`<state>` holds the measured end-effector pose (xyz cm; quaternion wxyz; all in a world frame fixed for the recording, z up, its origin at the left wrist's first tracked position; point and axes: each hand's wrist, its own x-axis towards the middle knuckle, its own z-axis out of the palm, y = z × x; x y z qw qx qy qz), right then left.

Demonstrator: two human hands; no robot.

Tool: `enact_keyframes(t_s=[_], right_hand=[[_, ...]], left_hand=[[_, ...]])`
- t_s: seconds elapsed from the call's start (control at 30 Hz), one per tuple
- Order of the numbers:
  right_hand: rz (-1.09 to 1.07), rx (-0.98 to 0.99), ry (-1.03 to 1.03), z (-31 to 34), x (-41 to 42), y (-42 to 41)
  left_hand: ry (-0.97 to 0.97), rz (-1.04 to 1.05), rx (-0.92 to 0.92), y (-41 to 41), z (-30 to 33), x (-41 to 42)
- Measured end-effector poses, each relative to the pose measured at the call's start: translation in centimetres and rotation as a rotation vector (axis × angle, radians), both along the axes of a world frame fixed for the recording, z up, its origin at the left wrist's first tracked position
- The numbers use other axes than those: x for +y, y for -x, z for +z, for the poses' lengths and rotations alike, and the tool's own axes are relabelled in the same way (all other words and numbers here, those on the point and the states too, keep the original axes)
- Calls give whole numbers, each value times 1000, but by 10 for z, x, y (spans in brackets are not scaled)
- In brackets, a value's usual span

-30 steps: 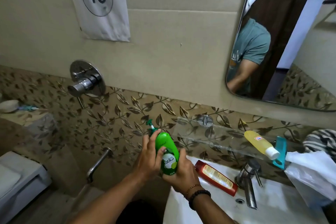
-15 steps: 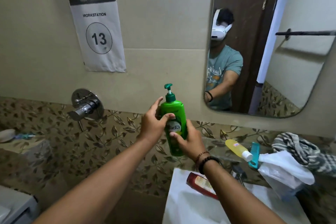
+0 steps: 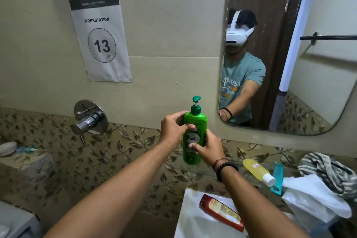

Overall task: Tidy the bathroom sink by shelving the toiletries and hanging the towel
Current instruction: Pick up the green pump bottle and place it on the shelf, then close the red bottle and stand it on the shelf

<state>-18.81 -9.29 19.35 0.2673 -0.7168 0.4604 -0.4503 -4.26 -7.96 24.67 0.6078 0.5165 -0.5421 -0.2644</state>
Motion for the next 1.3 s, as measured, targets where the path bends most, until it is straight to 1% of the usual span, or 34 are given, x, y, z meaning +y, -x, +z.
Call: enact_keyframes(t_s=[0.27, 0.4, 0.47, 0.53, 0.57, 0.6, 0.67, 0.73, 0.8, 0.87, 0.93, 1.07, 1.2, 1.3], right_hand=[[-20, -10, -32, -5, -7, -3], [-13, -18, -12, -7, -1, -1], [-64, -90, 31, -10, 6, 2], [-173, -170, 133, -17, 19, 8], [-211, -187, 197, -23, 27, 13], [-225, -182, 259, -32, 36, 18], [-208, -110, 325, -51, 53, 28], [-194, 11, 313, -75, 68, 38], [-187, 118, 279, -99, 77, 48], [-172, 207, 190, -120, 79, 58], [-141, 328, 40, -136, 76, 71], [-139, 636, -245, -162, 68, 89], [-111, 719, -326, -185, 59, 94], [-95, 784, -350, -200, 50, 98]], left_hand=[[-24, -46, -15, -7, -9, -10], [-70, -88, -93, -12, -21, 0], [-81, 43, -173, -12, -30, 10], [-57, 208, -239, -12, -42, 25], [-29, 226, -269, -12, -50, 33], [-7, 192, -309, -11, -61, 41], [-2, 40, -439, -6, -85, 56], [-31, -85, -587, 4, -111, 68], [-42, -167, -659, 16, -138, 73], [-57, -238, -719, 31, -164, 73], [-109, -299, -783, 43, -186, 70], [-306, -319, -933, 66, -215, 61], [-471, -298, -1013, 81, -243, 49], [-529, -289, -1084, 87, -259, 35]])
